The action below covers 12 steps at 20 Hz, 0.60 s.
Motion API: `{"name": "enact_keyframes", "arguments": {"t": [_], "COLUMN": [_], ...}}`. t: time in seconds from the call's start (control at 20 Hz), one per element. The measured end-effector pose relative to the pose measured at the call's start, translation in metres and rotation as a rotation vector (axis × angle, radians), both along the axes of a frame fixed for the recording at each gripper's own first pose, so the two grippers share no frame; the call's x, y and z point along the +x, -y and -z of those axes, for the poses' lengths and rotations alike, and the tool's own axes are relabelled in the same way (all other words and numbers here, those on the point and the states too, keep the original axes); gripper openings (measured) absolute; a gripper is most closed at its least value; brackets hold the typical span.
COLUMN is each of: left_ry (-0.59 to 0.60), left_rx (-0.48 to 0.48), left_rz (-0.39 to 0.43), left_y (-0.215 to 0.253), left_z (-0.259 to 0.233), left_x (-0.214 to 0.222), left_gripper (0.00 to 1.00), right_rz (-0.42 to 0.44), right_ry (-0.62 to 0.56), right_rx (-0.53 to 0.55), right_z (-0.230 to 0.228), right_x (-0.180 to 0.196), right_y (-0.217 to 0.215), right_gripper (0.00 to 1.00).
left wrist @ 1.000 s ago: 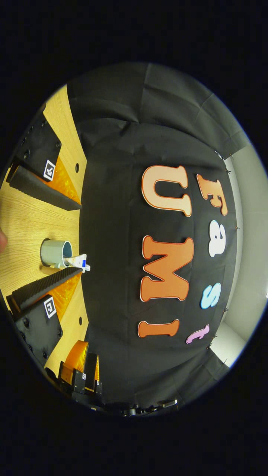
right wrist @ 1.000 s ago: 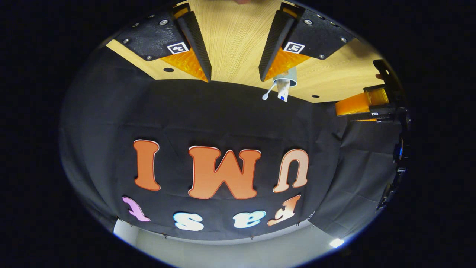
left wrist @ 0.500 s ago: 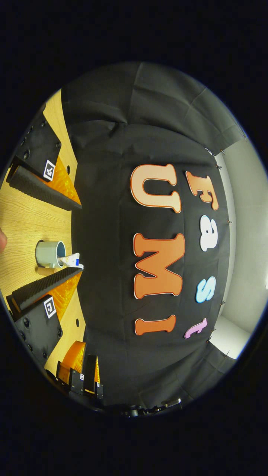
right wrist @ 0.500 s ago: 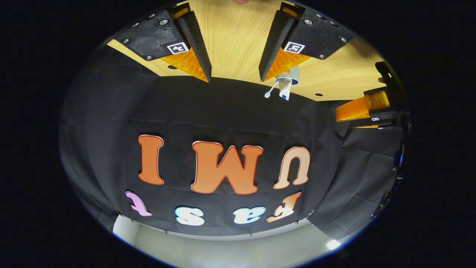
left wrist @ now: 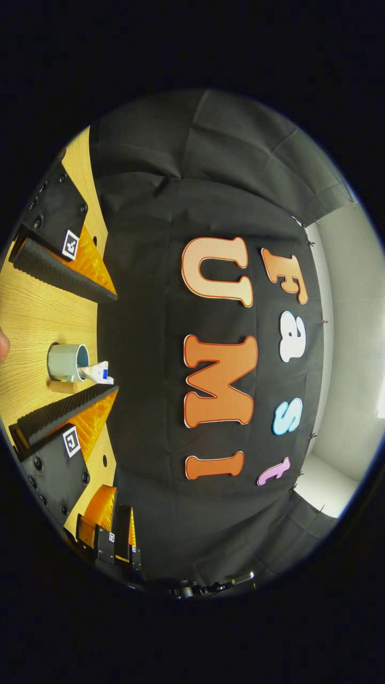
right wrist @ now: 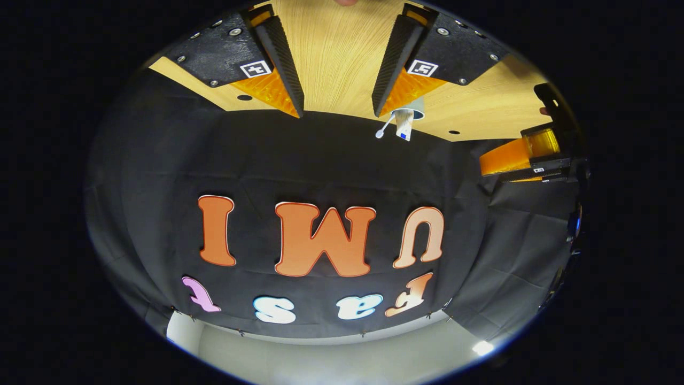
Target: Put the toothbrush and toothpaste on the desktop into the cup, then pick up the cup and place it on the coaster on the desktop.
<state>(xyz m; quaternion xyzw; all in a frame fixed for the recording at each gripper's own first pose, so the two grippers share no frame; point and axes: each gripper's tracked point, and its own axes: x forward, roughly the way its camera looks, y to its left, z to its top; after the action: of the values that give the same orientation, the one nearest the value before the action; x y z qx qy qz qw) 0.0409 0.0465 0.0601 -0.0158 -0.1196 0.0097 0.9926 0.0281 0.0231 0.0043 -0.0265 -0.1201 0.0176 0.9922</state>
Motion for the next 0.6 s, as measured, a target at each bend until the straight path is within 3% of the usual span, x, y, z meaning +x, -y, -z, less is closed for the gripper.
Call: {"name": "enact_keyframes", "arguments": {"t": [0.6], "left_ry": [-0.007], "left_rx": [0.017], "left_rz": [-0.023], "left_y": [-0.0049], "left_z": [0.0031], "left_x": [-0.0017], "left_gripper": [0.98], "right_rz": [0.022], "right_ry": [-0.016], "right_rx": [0.002], "right_z": [0.0028], "right_x": [0.0013], "right_y": [0.0001], "right_gripper": [0.78]}}
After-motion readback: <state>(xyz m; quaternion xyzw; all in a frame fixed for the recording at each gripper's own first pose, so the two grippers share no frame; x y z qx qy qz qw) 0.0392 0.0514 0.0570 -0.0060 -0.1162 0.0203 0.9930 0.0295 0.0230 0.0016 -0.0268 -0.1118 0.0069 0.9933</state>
